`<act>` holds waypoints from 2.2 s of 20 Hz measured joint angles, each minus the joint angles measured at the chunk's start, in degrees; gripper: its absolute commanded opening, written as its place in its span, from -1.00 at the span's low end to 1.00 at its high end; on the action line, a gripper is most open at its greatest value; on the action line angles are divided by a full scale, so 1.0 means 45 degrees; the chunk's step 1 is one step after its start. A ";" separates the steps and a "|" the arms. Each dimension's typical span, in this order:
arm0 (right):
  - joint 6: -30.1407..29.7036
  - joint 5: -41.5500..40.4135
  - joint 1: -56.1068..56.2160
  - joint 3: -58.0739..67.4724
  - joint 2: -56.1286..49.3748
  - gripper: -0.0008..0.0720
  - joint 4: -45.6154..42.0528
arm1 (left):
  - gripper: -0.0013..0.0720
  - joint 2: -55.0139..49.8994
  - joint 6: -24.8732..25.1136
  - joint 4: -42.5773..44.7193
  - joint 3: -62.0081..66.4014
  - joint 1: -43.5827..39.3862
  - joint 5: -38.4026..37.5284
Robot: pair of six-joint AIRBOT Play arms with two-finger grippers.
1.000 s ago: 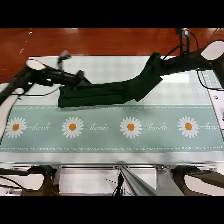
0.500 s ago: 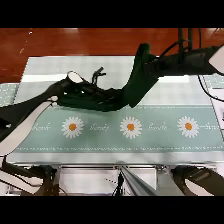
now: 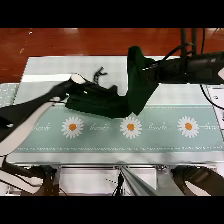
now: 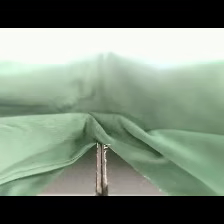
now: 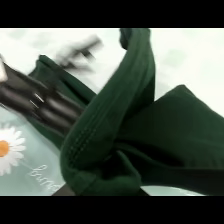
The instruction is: Fold the shirts.
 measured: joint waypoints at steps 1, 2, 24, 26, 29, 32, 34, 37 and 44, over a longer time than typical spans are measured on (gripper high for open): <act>0.0053 -0.0068 0.0073 0.0000 -0.0141 -0.87 -0.0068 | -0.89 0.0403 0.0044 0.0287 0.0000 0.0578 -0.0151; 0.0078 -0.0238 0.0199 0.0000 -0.0355 -0.87 -0.0092 | -0.89 0.0923 0.0087 0.0636 0.0005 0.1287 -0.0398; 0.0539 -1.2259 0.3934 0.0005 -0.6348 0.40 0.3104 | -0.89 1.0797 0.0219 0.2773 -0.1370 1.0894 -0.2565; 0.0427 -1.0739 0.3123 0.0005 -0.5513 0.39 0.2511 | -0.89 1.0817 0.0219 0.2827 -0.2035 1.0783 -0.2574; 0.0223 -0.5634 0.1472 -0.0024 -0.4114 0.18 0.0005 | -0.79 1.0841 0.0495 0.2827 -0.2710 1.0710 -0.2569; -0.0330 -0.0850 -0.0583 -0.0957 -0.3036 0.58 -0.3045 | 0.54 1.0841 0.0816 0.2861 -0.2977 1.0686 -0.2501; -0.0510 0.0180 -0.2254 -0.2288 -0.2642 0.71 -0.2686 | 0.54 1.0841 0.0952 0.2866 -0.3060 1.0676 -0.2482; -0.0933 -0.0782 -0.4138 -0.4658 -0.2550 0.71 0.1370 | 0.54 1.0841 0.1049 0.2871 -0.3113 1.0676 -0.2535; -0.3487 -0.4833 -0.3211 -0.6946 -0.4396 0.71 1.0001 | 0.54 1.0841 0.1103 0.2866 -0.3143 1.0676 -0.2603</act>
